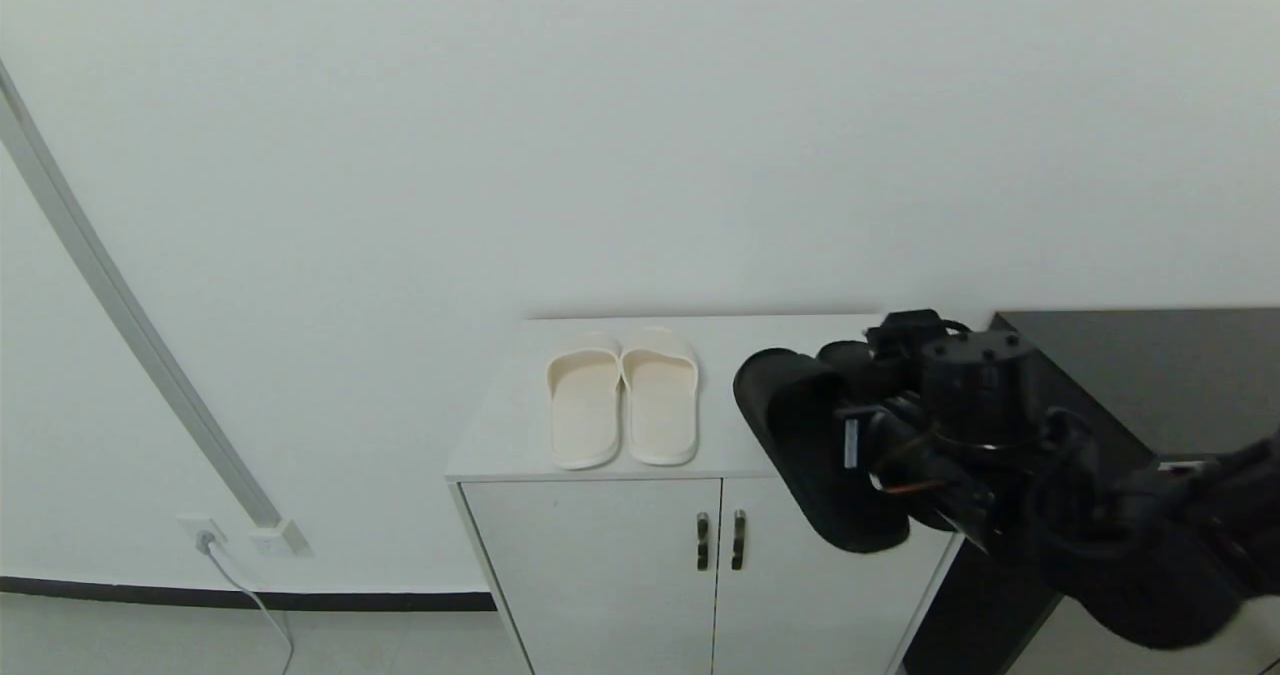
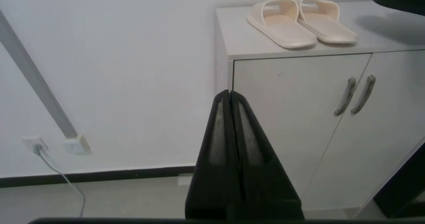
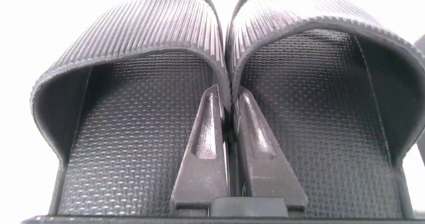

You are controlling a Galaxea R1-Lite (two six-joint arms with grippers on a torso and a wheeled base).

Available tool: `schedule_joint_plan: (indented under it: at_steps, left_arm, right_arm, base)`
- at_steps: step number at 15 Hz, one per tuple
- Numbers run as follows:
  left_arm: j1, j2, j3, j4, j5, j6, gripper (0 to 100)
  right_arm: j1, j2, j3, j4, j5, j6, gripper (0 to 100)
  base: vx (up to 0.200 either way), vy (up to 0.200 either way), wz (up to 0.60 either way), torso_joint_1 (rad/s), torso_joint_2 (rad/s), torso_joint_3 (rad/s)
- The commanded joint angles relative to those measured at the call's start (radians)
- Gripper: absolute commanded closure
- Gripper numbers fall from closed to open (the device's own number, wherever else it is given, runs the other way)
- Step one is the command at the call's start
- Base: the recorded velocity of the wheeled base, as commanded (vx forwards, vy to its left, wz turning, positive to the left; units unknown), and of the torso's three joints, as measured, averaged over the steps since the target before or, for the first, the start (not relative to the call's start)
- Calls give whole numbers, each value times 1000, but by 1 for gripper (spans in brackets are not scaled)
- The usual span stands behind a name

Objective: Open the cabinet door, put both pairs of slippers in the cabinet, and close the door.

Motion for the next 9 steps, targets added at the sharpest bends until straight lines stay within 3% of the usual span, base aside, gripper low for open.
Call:
schedule_joint_plan:
  at_steps: [1,3,7,9]
  left_arm:
    - [0,1,0,0,0,0,100]
    - [0,1,0,0,0,0,100]
    - [0,1,0,0,0,0,100]
    - [0,1,0,0,0,-9,100]
  right_arm:
    - [119,-387,369,0,129,3,100]
    - [176,-525,515,13,263,3,100]
    - [177,-528,558,11,284,8,100]
    - [177,-518,559,11,284,23,100]
  base:
    - [0,0,0,0,0,0]
    - [0,0,0,0,0,0]
    - [0,0,0,0,0,0]
    - [-200,0,0,2,-2,2]
